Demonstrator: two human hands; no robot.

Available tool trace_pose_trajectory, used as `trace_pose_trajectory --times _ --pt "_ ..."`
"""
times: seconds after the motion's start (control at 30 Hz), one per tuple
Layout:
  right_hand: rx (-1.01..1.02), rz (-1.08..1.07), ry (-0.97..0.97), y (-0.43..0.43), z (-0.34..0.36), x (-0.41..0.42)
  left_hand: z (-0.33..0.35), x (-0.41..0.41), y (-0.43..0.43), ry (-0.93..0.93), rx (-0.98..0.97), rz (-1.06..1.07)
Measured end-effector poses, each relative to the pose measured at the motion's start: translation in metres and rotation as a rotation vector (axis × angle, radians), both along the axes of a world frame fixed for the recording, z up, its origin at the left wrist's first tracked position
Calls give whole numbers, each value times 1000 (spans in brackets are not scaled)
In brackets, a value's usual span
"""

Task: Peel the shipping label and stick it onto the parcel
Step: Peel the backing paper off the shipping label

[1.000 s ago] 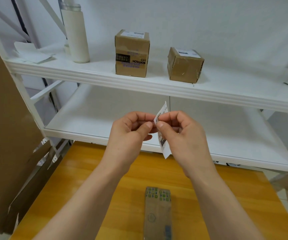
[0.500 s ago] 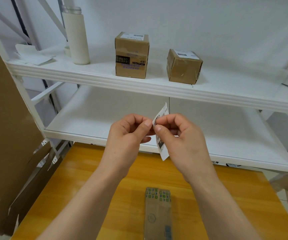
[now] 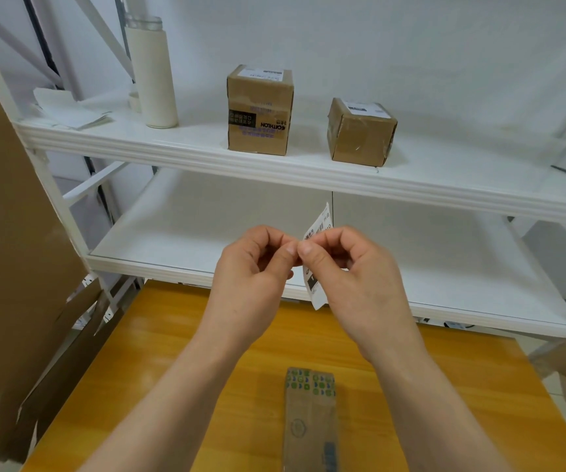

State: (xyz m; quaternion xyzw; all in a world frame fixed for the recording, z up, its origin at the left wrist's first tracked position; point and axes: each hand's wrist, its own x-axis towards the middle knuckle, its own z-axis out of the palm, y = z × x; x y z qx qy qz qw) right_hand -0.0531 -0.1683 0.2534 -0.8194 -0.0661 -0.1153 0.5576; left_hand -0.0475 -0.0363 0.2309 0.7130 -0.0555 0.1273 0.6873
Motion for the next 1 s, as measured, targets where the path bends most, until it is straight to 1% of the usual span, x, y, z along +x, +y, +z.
trace_pose_trajectory --times 0.17,0.3,0.5,0.63,0.83,1.0 --pt "43 -10 22 -2 1 0 2 -2 0 -13 -8 -20" --pt "119 -2 94 -2 4 0 1 -2 1 -2 -63 -49" --pt "118 0 90 -2 6 -3 1 -4 -1 18 -190 -129" --pt "131 15 111 -1 6 -2 1 -3 -1 52 -198 -107" --pt "268 22 198 -1 5 0 -2 -1 2 106 -269 -49" --pt "282 48 208 1 3 2 -1 1 0 103 -238 -12"
